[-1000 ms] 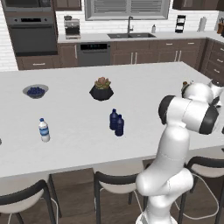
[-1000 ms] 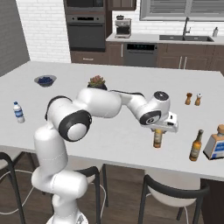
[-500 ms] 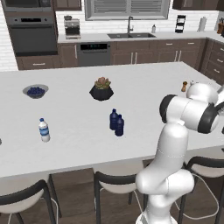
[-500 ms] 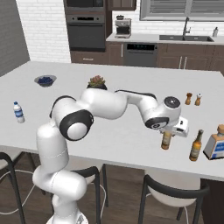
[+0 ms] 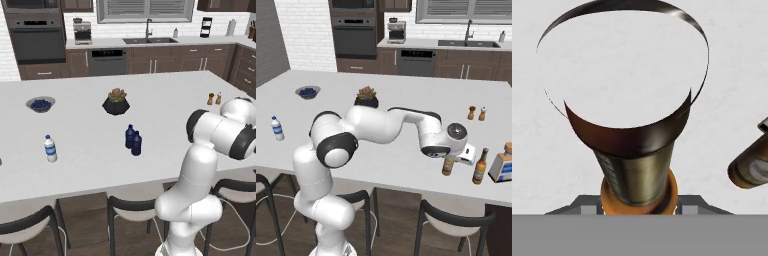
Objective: Move the plastic bottles in the middle to the plastics group, and the glass bottles in the middle to the glass group.
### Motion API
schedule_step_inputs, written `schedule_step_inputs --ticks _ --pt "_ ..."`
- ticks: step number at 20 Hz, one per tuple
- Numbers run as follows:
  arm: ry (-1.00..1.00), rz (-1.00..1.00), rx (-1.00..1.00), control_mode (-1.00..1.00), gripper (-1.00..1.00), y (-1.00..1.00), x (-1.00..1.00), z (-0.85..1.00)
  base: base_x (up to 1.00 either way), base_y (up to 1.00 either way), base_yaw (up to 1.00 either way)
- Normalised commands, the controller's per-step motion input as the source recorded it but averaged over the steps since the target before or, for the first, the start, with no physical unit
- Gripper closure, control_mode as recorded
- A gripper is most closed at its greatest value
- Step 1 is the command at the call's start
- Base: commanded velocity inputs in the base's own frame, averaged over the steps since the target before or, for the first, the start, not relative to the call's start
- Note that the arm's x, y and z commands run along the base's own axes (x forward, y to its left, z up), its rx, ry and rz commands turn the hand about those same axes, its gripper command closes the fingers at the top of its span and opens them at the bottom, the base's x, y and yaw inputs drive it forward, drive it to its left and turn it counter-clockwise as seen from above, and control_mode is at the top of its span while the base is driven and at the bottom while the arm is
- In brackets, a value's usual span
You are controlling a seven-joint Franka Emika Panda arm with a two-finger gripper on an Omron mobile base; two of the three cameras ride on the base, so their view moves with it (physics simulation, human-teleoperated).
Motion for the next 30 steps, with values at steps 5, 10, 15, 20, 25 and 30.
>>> schedule_step_inputs --ticks 5,10,15,20,25,30 --pt "-0.06 0.0 -0.03 -1.0 1.0 0.0 -0.03 -0.03 0.0 0.0 0.0" --pt "-0.01 -0.03 -0.1 -1.0 1.0 -0.03 -0.02 -0.02 0.0 0.0 0.0" --pt "0.0 -0.04 -0.04 -1.0 1.0 -0.1 -0.05 0.0 0.0 0.0 0.0" --pt "0.0 -0.01 0.0 -1.0 1.0 -0.15 0.0 -0.01 0.0 0.0 0.0" --pt "0.0 0.0 0.0 -1.0 1.0 -0.07 0.0 -0.14 0.0 0.0 0.0" --pt "0.0 0.0 0.0 -1.0 1.0 0.0 0.0 -0.37 0.0 0.0 0.0"
